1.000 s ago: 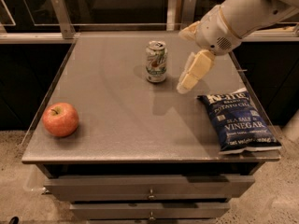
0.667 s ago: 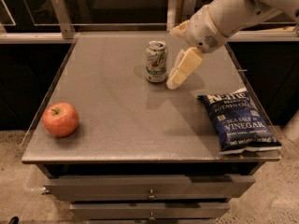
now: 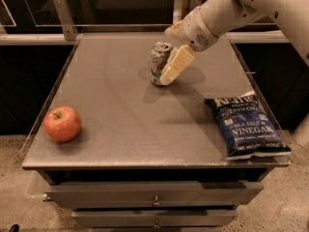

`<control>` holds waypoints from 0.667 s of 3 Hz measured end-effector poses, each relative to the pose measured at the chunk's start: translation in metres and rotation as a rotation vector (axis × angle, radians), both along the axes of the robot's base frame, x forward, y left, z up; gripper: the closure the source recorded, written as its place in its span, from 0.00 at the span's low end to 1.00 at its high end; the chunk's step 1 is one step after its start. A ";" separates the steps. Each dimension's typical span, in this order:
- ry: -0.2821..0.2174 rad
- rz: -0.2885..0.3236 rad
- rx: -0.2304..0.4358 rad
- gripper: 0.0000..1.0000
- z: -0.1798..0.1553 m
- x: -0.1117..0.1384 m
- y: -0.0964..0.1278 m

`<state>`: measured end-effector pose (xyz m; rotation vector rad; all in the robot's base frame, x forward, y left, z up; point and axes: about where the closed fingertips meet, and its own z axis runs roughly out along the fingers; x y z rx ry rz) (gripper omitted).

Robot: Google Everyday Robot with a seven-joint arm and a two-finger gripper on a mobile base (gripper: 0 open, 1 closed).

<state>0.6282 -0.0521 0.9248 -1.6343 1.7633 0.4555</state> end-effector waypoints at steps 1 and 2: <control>0.003 0.005 0.012 0.00 -0.003 0.010 0.006; 0.037 0.032 0.040 0.19 -0.015 0.023 0.013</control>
Offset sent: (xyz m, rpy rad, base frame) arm 0.0410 0.0155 -0.0275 0.0761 0.0743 0.0533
